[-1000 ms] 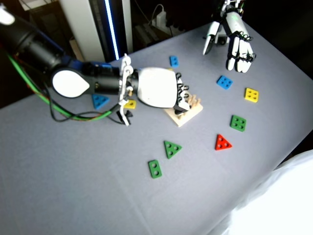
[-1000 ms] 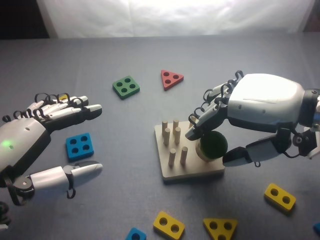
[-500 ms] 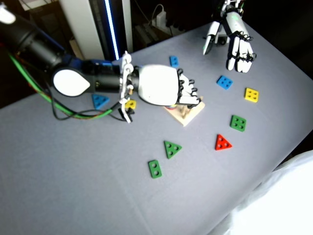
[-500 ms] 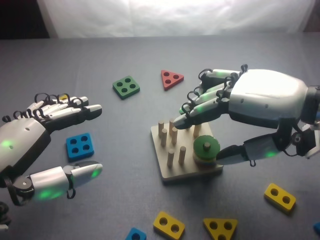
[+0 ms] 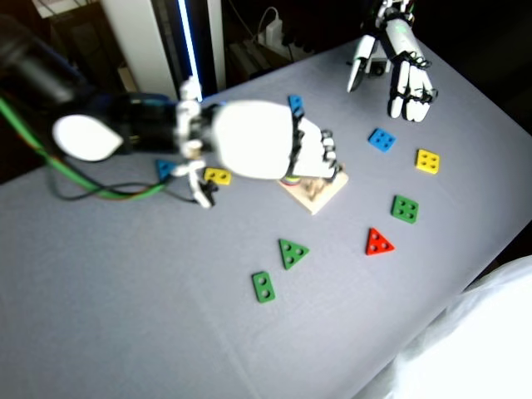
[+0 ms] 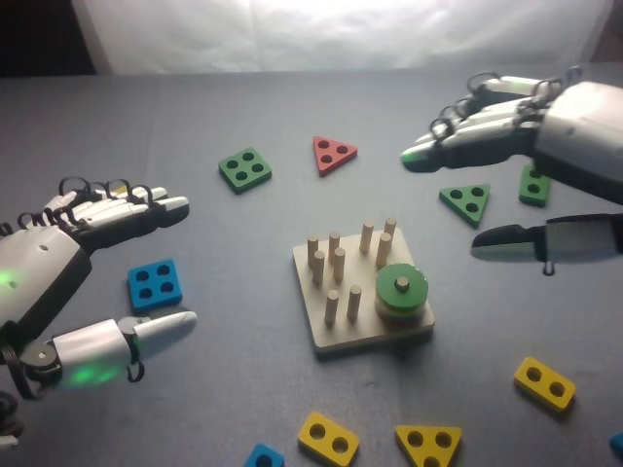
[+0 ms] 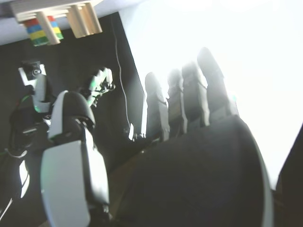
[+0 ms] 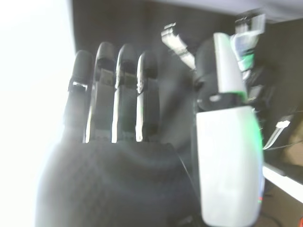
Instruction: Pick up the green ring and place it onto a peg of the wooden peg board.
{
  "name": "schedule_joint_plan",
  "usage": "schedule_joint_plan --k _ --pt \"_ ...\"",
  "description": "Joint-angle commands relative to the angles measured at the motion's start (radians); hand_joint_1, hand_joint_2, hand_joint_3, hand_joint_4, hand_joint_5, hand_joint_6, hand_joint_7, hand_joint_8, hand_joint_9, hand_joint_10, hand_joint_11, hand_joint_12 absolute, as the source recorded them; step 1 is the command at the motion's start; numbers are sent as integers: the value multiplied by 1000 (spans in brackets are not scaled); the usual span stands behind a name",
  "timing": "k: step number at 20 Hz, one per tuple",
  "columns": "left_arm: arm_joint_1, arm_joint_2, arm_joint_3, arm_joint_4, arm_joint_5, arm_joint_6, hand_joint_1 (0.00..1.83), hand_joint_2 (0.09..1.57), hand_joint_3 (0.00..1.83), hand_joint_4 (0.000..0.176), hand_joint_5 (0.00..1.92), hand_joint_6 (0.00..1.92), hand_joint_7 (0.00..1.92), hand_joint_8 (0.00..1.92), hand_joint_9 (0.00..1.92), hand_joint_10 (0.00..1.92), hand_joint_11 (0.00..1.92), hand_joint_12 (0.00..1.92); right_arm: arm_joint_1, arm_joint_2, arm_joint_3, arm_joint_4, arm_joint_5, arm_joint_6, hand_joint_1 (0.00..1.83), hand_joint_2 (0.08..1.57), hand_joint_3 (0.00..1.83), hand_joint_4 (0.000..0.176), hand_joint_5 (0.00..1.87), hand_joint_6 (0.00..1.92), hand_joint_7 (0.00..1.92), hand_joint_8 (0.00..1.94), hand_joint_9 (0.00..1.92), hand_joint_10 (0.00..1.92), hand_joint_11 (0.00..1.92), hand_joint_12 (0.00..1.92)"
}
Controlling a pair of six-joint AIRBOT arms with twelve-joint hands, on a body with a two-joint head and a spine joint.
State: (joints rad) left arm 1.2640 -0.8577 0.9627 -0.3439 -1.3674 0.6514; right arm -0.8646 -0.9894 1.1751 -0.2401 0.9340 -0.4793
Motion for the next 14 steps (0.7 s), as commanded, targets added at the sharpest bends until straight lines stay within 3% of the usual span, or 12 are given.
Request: schedule_joint_plan --k 1,4,6,7,8,10,11,12,14 --pt "-9 -6 -7 12 -174 -7 711 1144 4 27 401 0 277 0 205 5 0 574 -3 8 -18 59 212 -17 999 1049 5 0 580 1 557 5 535 6 196 768" --pt "-9 -5 -12 1 -249 -8 654 1146 0 17 391 1 298 4 274 9 0 931 -77 39 -56 180 386 -52 983 1059 6 0 599 0 604 0 601 8 312 635" --pt "-9 -4 -16 3 -271 -8 639 1143 0 17 387 0 303 3 277 7 0 965 -114 41 -67 241 472 -54 966 1064 7 0 601 1 610 2 605 9 308 629" --pt "-9 -4 -19 5 -290 -8 556 1139 0 54 310 0 254 0 227 1 0 763 -141 42 -75 279 535 -55 857 1097 9 0 615 0 615 0 618 3 283 694" --pt "-9 -4 -22 8 -304 -9 559 1127 0 54 302 0 233 0 225 2 0 720 -170 47 -86 321 597 -59 826 1119 2 0 601 0 621 0 622 2 278 720" --pt "-9 -4 -26 9 -325 -21 588 1048 0 65 217 0 233 3 274 10 0 867 -224 57 -105 389 698 -75 763 1190 3 0 591 0 631 1 653 6 310 778" --pt "-9 -4 -27 6 -342 -23 590 1035 0 58 178 3 231 1 275 5 0 813 -251 66 -115 420 740 -86 698 1199 2 0 606 5 657 8 691 18 341 799" --pt "-9 -4 -29 2 -359 -23 562 1044 0 65 137 0 218 0 268 2 0 783 -268 71 -125 443 774 -93 597 1235 15 0 592 4 663 8 708 20 350 809" --pt "-13 -4 -29 -1 -367 -28 484 1049 0 97 98 4 179 3 238 5 0 900 -294 76 -135 476 826 -94 586 1237 0 0 530 0 635 1 692 3 266 898"
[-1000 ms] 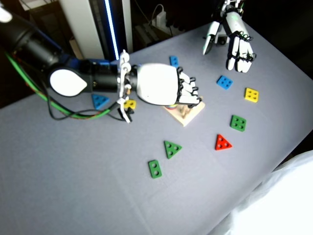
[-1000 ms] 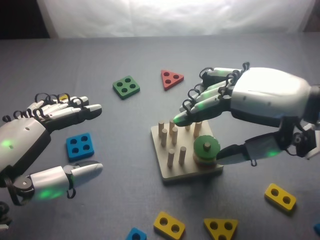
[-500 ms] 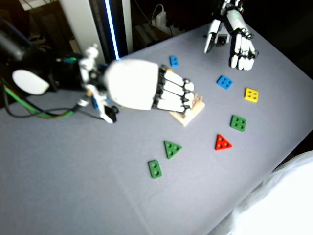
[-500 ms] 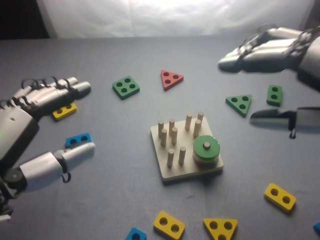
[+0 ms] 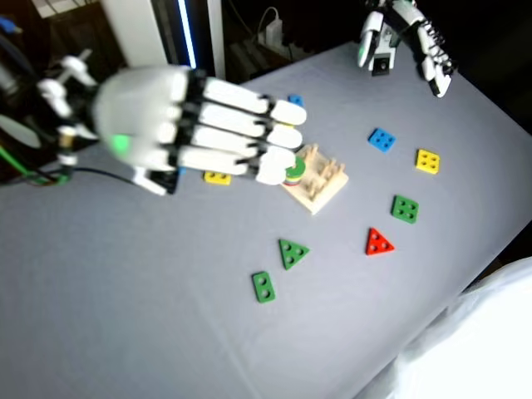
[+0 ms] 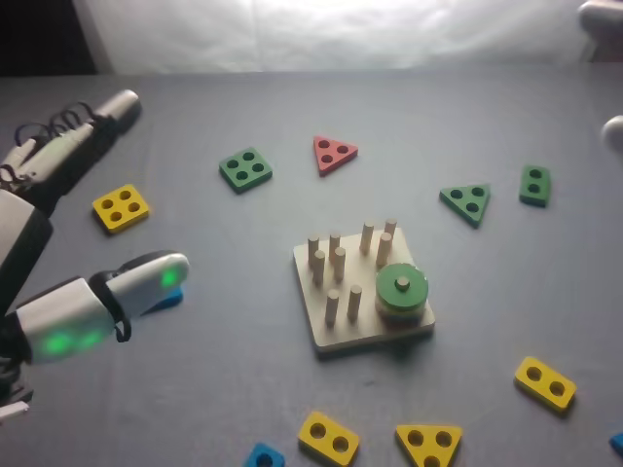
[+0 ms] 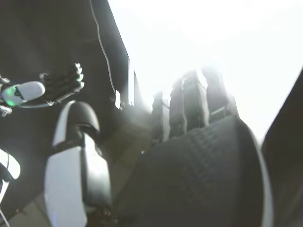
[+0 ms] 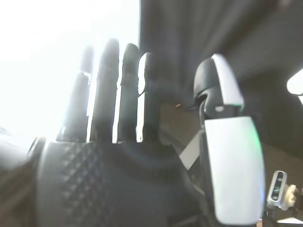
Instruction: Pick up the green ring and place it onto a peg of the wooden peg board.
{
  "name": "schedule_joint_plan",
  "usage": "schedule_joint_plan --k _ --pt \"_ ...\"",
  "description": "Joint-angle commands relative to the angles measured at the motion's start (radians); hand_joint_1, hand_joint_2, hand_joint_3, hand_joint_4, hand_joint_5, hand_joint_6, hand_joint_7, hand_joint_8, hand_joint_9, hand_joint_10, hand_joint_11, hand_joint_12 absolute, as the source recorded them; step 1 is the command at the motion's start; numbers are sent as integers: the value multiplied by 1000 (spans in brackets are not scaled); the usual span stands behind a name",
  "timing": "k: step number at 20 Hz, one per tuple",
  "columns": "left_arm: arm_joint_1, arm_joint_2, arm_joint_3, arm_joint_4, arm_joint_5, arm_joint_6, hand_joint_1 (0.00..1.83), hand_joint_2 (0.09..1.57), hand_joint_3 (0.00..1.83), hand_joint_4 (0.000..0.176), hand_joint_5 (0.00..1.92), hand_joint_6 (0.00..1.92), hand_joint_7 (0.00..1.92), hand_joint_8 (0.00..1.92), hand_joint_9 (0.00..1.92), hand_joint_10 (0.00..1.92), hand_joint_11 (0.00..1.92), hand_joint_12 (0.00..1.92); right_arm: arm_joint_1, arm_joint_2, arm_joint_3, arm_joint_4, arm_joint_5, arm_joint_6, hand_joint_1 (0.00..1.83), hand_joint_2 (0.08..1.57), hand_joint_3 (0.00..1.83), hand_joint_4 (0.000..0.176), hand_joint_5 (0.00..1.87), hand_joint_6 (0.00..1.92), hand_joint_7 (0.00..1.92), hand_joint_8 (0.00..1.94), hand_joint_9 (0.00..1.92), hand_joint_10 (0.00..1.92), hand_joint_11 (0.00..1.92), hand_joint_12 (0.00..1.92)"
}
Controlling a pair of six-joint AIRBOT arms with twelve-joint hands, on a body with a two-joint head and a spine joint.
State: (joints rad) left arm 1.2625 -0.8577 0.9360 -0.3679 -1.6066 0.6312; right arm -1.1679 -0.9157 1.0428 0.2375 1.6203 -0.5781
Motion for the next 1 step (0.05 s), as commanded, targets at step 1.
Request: schedule_joint_plan --k 1 --pt "-15 -5 0 23 -128 -7 484 1049 0 97 98 4 179 3 238 5 0 900 6 3 -7 9 142 4 586 1237 0 0 530 0 635 1 692 3 266 898"
